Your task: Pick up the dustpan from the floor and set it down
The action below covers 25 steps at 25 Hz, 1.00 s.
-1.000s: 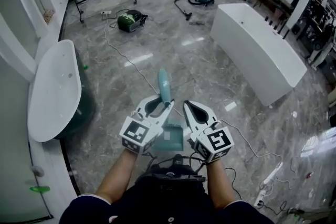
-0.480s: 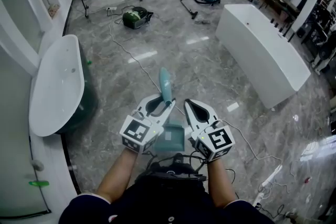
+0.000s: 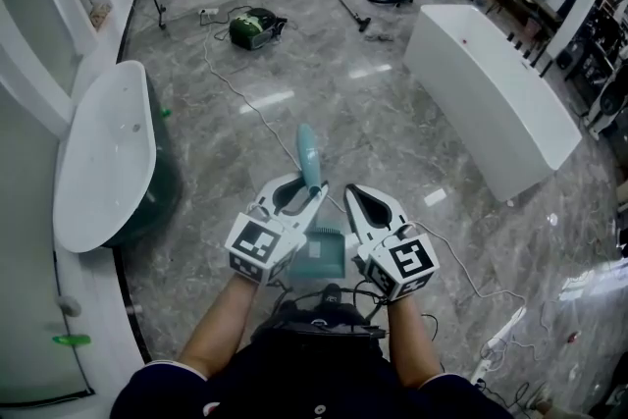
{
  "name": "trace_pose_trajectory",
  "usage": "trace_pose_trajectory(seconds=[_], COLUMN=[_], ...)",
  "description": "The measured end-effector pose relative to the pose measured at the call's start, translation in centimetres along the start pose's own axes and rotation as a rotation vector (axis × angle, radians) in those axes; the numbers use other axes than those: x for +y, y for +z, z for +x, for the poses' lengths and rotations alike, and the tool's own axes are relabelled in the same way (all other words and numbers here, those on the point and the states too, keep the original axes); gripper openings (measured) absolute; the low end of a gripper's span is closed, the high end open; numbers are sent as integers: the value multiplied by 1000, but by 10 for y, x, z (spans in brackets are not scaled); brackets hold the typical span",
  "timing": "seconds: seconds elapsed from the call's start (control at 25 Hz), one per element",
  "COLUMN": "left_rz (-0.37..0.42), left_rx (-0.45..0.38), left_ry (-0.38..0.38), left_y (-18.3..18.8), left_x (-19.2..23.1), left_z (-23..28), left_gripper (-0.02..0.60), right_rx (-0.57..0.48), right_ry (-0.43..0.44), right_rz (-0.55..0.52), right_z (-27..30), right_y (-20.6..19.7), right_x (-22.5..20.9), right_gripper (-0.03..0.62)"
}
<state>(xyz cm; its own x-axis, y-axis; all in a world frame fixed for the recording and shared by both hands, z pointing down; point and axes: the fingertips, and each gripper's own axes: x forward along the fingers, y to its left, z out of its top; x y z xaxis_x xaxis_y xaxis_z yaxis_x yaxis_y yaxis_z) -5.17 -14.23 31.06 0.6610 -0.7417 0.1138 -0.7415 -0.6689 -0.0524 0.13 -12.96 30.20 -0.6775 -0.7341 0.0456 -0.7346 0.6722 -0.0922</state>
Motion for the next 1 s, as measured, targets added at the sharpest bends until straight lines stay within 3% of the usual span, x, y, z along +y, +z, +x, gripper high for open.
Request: trace_pose_trajectory(seconds=[0.36,0.6,1.0], left_rz=[5,-11,-28], left_rx=[49,92,207], left_ry=[27,38,46], left_y=[-23,-51,-149], left_x=[4,13,33], left_z=[20,37,77], left_gripper=[103,103,104], right_rx=[44,104,214], right_ry=[-20,-47,-69], right_rz=[19,53,108], right_z=[-6,1,20], right_y=[-17,-53,-128], right_x=[-14,-34,-74], right_gripper=[5,5,5])
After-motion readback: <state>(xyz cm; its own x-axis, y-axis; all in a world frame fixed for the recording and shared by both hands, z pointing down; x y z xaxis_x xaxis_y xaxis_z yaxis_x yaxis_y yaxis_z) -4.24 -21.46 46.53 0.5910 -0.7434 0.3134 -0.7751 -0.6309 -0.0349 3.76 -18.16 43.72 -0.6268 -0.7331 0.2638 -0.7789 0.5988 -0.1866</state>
